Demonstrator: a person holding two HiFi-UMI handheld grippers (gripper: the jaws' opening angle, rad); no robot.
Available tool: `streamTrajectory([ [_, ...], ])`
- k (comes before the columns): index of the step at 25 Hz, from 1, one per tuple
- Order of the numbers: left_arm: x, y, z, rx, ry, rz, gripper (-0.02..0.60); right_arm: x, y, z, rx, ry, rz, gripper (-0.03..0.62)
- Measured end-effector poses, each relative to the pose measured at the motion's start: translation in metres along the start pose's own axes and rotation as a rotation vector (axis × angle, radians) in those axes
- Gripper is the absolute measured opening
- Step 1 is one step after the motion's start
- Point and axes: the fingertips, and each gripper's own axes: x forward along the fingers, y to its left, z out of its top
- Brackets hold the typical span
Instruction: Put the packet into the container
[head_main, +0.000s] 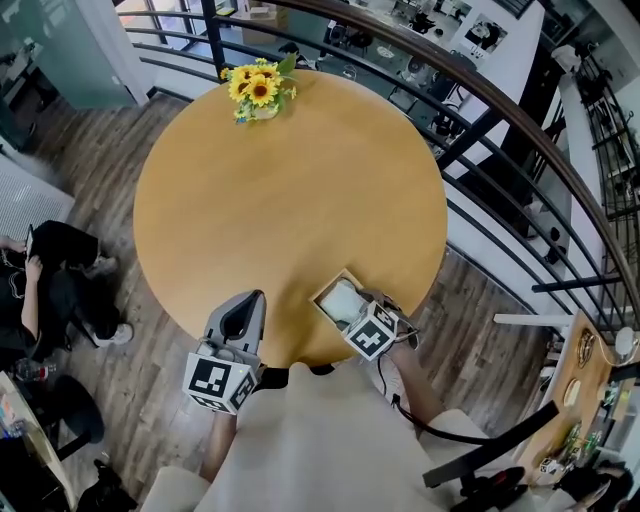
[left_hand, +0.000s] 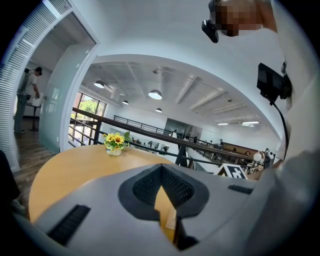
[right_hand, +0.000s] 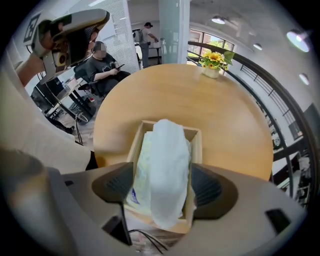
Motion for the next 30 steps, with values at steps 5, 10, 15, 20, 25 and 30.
streamTrajectory([
  [5, 0.000, 0.000, 0.003, -0.001, -0.003, -0.005, 0.005, -0.004, -0.004, 0.004, -0.015, -0.014, -0.037, 0.356],
  [10, -0.001, -0.001, 0.003, 0.005, -0.002, -0.010, 0.005, -0.013, -0.007, 0.010, 0.012, -0.093, -0.080, 0.306],
  [15, 0.000, -0.008, 0.005, 0.016, 0.002, -0.019, 0.005, -0.040, -0.016, 0.029, 0.133, -0.290, -0.141, 0.147],
  [20, -0.001, -0.013, 0.008, 0.028, 0.009, -0.025, 0.005, -0.050, -0.024, 0.033, 0.135, -0.364, -0.247, 0.006],
  [25, -0.003, -0.014, 0.008, 0.032, 0.013, -0.023, 0.005, -0.059, -0.014, 0.044, 0.162, -0.491, -0.223, 0.006],
  [30, -0.001, -0.020, 0.008, 0.041, 0.011, -0.025, 0.005, -0.074, -0.021, 0.048, 0.254, -0.606, -0.206, 0.006],
])
